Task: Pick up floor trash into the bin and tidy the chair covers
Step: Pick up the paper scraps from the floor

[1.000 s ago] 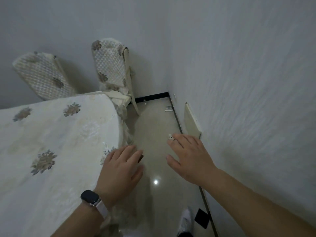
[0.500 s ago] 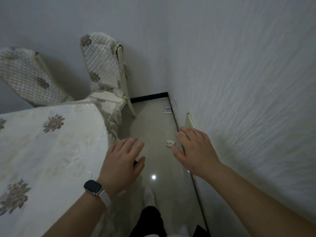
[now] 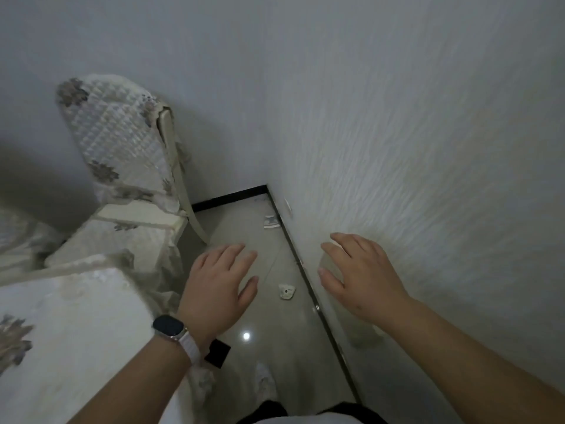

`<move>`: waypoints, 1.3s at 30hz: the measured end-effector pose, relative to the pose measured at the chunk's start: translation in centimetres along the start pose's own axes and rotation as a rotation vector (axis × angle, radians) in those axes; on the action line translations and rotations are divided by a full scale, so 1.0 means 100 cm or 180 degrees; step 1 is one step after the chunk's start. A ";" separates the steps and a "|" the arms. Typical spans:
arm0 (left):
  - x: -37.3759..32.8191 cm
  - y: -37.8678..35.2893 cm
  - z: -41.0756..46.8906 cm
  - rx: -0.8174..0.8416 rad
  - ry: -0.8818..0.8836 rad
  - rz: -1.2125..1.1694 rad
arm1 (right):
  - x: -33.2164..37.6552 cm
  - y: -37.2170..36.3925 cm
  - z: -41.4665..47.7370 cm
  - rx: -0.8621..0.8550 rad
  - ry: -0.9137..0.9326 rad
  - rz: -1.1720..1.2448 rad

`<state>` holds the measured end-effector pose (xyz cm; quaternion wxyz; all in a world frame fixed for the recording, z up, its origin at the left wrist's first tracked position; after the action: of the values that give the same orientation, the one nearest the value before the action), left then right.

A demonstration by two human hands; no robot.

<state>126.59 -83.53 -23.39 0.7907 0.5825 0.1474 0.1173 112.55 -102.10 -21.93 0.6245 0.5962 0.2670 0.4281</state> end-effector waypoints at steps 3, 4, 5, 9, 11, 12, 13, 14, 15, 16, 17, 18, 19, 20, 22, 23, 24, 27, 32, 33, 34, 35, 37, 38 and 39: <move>0.038 -0.013 0.030 0.0161 -0.0072 -0.0024 | 0.010 -0.007 0.031 0.0018 -0.0053 0.0010; 0.047 -0.018 0.037 0.0205 -0.0067 -0.0045 | 0.010 -0.011 0.038 0.0028 -0.0090 0.0001; 0.054 -0.022 0.044 0.0225 -0.0059 -0.0054 | 0.010 -0.015 0.045 0.0037 -0.0124 -0.0023; 0.080 -0.040 0.073 0.0329 -0.0045 -0.0109 | 0.008 -0.032 0.079 0.0103 -0.0159 -0.0067; 0.092 -0.053 0.086 0.0428 -0.0024 -0.0146 | 0.006 -0.042 0.097 0.0160 -0.0168 -0.0062; 0.097 -0.059 0.093 0.0461 -0.0014 -0.0148 | 0.004 -0.048 0.105 0.0184 -0.0178 -0.0062; 0.102 -0.065 0.101 0.0491 0.0001 -0.0149 | 0.002 -0.053 0.114 0.0200 -0.0190 -0.0045; 0.107 -0.070 0.108 0.0531 0.0019 -0.0153 | 0.000 -0.059 0.122 0.0214 -0.0191 -0.0011; 0.112 -0.076 0.116 0.0589 0.0035 -0.0156 | -0.003 -0.064 0.131 0.0232 -0.0181 0.0036; 0.116 -0.081 0.124 0.0656 0.0051 -0.0149 | -0.007 -0.071 0.142 0.0259 -0.0177 0.0094; 0.120 -0.086 0.133 0.0722 0.0062 -0.0137 | -0.011 -0.077 0.153 0.0284 -0.0187 0.0156; 0.123 -0.091 0.142 0.0775 0.0065 -0.0120 | -0.016 -0.083 0.164 0.0286 -0.0206 0.0215; 0.127 -0.096 0.152 0.0832 0.0076 -0.0108 | -0.021 -0.088 0.175 0.0268 -0.0240 0.0276; 0.131 -0.101 0.163 0.0881 0.0092 -0.0089 | -0.025 -0.092 0.187 0.0247 -0.0280 0.0339; 0.141 -0.110 0.186 0.0940 0.0099 -0.0053 | -0.030 -0.100 0.211 0.0210 -0.0317 0.0429; 0.147 -0.115 0.200 0.0972 0.0096 -0.0041 | -0.033 -0.103 0.223 0.0204 -0.0313 0.0454; 0.152 -0.119 0.213 0.0999 0.0088 -0.0017 | -0.035 -0.106 0.234 0.0196 -0.0311 0.0474; 0.160 -0.128 0.247 0.1020 0.0030 0.0024 | -0.042 -0.111 0.257 0.0178 -0.0416 0.0584; 0.161 -0.141 0.297 0.1122 -0.0298 -0.0042 | -0.053 -0.116 0.269 0.0082 -0.0472 0.0636; 0.163 -0.146 0.307 0.1124 -0.0398 -0.0055 | -0.058 -0.119 0.272 0.0099 -0.0512 0.0630; 0.165 -0.152 0.316 0.1122 -0.0504 -0.0059 | -0.064 -0.123 0.276 0.0111 -0.0563 0.0603; 0.167 -0.158 0.325 0.1124 -0.0612 -0.0060 | -0.069 -0.127 0.280 0.0124 -0.0629 0.0552; 0.174 -0.175 0.342 0.1194 -0.0799 -0.0096 | -0.076 -0.138 0.289 0.0145 -0.0788 0.0407; 0.178 -0.184 0.350 0.1236 -0.0879 -0.0130 | -0.078 -0.143 0.293 0.0130 -0.0848 0.0348; 0.182 -0.192 0.359 0.1252 -0.0969 -0.0163 | -0.079 -0.149 0.298 0.0098 -0.0900 0.0307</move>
<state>157.04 -114.51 -33.48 0.6779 0.7322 0.0613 -0.0228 137.05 -123.00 -33.51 0.6254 0.6722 0.1539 0.3652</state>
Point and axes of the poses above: each hand's wrist, its own z-axis towards the middle knuckle, its own y-axis out of the back of the hand, x = y × z, the point moved 7 cm from there along z, towards the middle knuckle, and after that the axes turned 10 degrees about -y, right-handed, at the moved point
